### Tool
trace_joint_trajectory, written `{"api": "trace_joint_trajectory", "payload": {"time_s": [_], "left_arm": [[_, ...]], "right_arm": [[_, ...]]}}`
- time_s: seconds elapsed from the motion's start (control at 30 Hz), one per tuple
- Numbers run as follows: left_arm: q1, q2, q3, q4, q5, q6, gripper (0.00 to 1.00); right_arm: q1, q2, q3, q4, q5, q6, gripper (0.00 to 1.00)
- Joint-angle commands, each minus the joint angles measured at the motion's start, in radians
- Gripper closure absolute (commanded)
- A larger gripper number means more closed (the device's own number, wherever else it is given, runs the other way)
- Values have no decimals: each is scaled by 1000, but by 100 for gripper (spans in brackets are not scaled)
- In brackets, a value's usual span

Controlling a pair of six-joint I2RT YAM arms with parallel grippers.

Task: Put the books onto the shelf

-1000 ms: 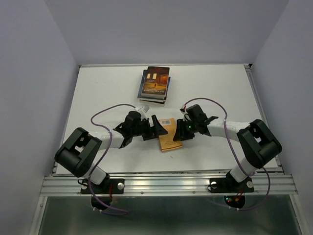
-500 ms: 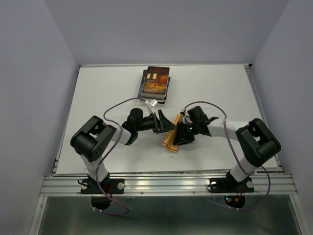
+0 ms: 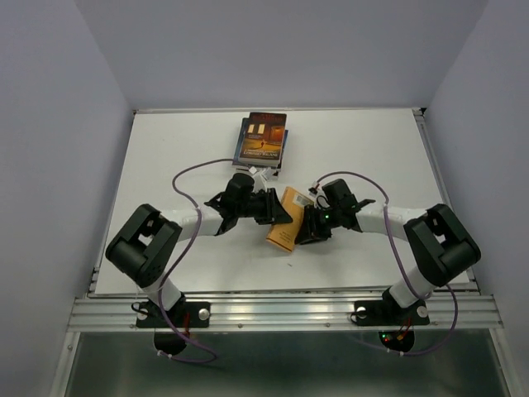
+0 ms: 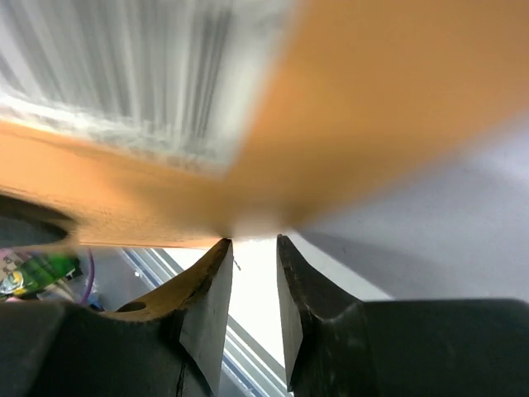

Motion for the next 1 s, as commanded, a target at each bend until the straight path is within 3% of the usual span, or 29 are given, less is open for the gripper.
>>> {"api": "trace_joint_trajectory", "payload": {"time_s": [0.0, 0.1, 0.17, 0.33, 0.37, 0.5, 0.6, 0.73, 0.8, 0.83, 0.87, 0.9, 0.97], "left_arm": [[-21, -162, 137, -288, -166, 170, 78], [-24, -211, 195, -383, -308, 220, 100], [-29, -225, 224, -430, -382, 276, 100], [-112, -203, 344, -542, -764, 416, 100], [-130, -185, 371, -631, -822, 447, 100], [-228, -6, 538, -850, -1260, 442, 100], [-283, 124, 637, -1038, -1465, 361, 100], [-354, 209, 692, -1130, -1489, 350, 100], [-397, 240, 711, -1165, -1484, 330, 94], [-406, 246, 717, -1170, -1458, 333, 85], [-415, 246, 721, -1165, -1432, 332, 62], [-423, 246, 724, -1156, -1409, 327, 54], [-446, 226, 718, -1126, -1314, 338, 51]], "right_arm": [[-12, -65, -8, 43, 67, -17, 64], [-22, -114, -4, -15, 142, -34, 63], [-22, -156, 3, -70, 232, -34, 59], [-71, -249, 22, -202, 485, -5, 43], [-71, -262, 34, -221, 519, 3, 42], [-91, -324, 49, -293, 680, 38, 39], [-104, -344, 42, -302, 711, 44, 38], [-114, -353, 23, -302, 691, 58, 35], [-124, -353, 20, -304, 679, 66, 34], [-124, -355, 17, -302, 677, 69, 31], [-124, -355, 12, -302, 674, 70, 30], [-124, -356, 11, -304, 673, 72, 29], [-124, -358, 9, -304, 668, 76, 25]]}}
